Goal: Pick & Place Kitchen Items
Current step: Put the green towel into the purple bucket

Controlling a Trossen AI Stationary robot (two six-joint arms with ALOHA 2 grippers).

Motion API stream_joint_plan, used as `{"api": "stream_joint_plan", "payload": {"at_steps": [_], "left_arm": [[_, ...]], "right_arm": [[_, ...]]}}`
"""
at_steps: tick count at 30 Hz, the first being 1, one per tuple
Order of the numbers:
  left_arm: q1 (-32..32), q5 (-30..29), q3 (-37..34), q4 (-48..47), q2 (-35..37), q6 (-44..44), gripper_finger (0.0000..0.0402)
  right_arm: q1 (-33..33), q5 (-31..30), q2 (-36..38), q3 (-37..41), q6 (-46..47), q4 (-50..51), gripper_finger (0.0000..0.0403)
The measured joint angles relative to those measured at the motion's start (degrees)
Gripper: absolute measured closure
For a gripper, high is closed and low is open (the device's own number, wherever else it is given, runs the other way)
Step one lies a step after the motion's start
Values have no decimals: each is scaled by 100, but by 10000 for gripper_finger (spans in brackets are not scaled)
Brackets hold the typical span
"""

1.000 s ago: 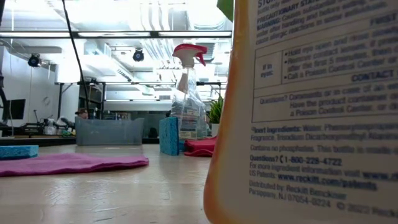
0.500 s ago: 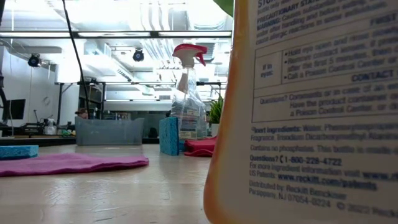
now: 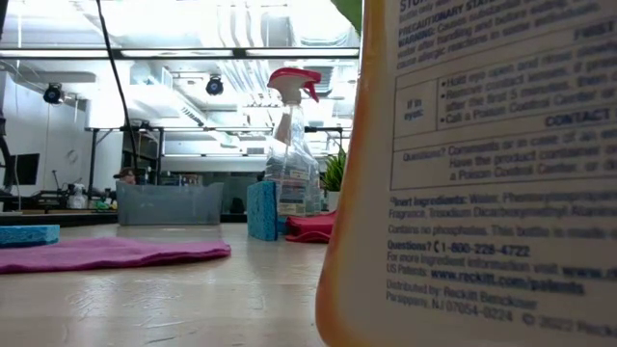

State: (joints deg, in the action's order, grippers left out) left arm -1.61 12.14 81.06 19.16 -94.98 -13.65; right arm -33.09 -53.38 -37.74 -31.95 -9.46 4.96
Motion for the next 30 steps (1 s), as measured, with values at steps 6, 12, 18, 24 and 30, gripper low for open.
{"api": "stream_joint_plan", "payload": {"at_steps": [6, 12, 18, 24, 30], "left_arm": [[-4, 167, 1, 4, 0, -129, 401], [-4, 255, 0, 72, -2, -157, 401], [-4, 298, 2, 186, -7, -273, 401], [-4, 313, 2, 260, -53, -432, 401], [-37, 289, 2, 461, -162, -479, 401]], "right_arm": [[209, 1255, 256, 21, 10, 45, 114], [685, 2049, 29, 25, 42, -97, 114], [1256, 2833, -395, 25, -6, -630, 114], [1633, 3638, -765, -21, -71, -1060, 114], [1826, 4185, -1283, -27, -82, -1619, 114]]}}
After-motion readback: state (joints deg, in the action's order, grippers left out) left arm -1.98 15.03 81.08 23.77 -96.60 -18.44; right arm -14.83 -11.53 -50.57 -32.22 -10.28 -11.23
